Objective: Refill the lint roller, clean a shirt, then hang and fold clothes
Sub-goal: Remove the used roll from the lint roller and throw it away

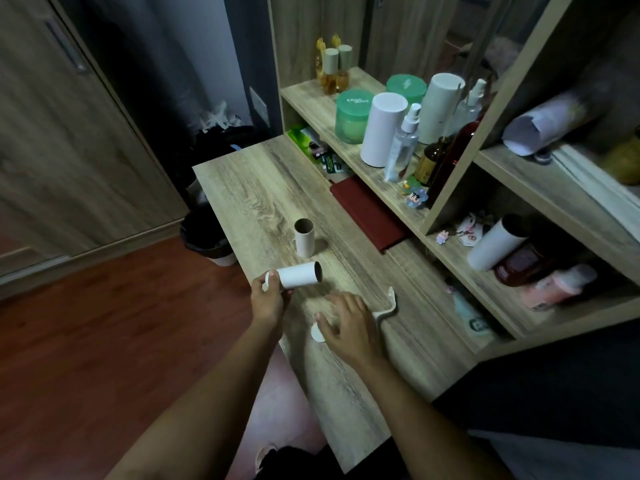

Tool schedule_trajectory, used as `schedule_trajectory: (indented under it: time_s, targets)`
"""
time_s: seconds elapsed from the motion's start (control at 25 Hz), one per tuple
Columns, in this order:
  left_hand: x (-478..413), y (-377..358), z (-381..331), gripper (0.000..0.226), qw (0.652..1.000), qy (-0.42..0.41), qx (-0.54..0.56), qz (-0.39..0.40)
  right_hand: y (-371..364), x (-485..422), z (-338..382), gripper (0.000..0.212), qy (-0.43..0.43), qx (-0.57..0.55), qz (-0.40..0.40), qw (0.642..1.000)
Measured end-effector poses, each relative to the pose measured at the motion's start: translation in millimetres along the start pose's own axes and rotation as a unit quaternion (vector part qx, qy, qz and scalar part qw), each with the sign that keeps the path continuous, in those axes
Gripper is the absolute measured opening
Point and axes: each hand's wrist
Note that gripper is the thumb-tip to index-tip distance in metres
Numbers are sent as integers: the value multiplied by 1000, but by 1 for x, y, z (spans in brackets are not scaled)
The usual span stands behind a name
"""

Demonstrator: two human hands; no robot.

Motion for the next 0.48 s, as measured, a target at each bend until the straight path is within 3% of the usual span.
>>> schedule_trajectory:
  time_s: [0.08, 0.2, 0.36, 0.48]
  targets:
    - [4, -3, -2, 21, 1000, 2, -6, 18, 10, -12, 9, 54, -121, -165, -12, 979]
    - [14, -15, -8, 24, 995, -12, -40, 85, 23, -31, 21, 64, -259, -345, 76, 899]
    - [26, -31, -19, 24, 989, 6, -26, 148, 33, -43, 19, 31, -252, -313, 91, 911]
    - [29, -35, -28, 20, 987, -24, -33, 156, 38, -43, 22, 26, -308, -438, 97, 839]
Point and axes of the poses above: each hand's wrist, its own x-axis away from the middle knuckle, its own y-axis out of the back of the hand, z = x × y, and after that the axes turned 12 degrees about -y, right-handed
